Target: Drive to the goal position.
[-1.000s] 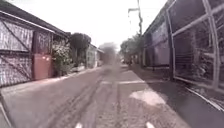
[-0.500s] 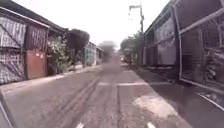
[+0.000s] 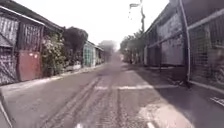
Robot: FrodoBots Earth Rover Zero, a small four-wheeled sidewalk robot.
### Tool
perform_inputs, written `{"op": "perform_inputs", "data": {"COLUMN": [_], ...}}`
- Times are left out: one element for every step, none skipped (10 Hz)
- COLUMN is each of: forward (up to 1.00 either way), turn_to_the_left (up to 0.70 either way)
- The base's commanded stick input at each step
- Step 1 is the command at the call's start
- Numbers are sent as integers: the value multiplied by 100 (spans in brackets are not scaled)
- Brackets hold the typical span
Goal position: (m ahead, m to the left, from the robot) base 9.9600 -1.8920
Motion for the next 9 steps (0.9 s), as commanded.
{"op": "perform_inputs", "data": {"forward": [70, 70, 70, 70, 70, 70, 70, 70, 70], "turn_to_the_left": [1, 1, 0, -2, -14, -14, -14, -14, -14]}}
